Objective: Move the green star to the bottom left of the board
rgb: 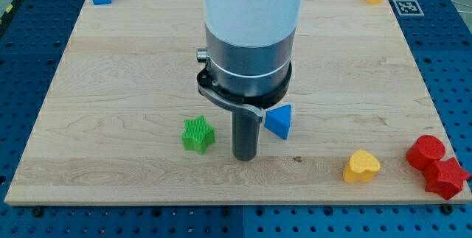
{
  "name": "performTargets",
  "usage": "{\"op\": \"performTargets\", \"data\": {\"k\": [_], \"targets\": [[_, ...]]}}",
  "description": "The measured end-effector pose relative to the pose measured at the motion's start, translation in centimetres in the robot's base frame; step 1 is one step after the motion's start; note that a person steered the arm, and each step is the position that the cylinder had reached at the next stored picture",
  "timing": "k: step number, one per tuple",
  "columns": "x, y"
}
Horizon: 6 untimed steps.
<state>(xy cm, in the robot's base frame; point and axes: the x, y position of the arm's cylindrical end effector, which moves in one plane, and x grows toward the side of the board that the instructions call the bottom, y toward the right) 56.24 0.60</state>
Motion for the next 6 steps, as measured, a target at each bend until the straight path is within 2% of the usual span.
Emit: {"op": "performTargets", "data": {"k": [3,4,6], "targets": [[-4.5,-0.8],[-4.5,-3.6],[-1.5,-10.2]]}}
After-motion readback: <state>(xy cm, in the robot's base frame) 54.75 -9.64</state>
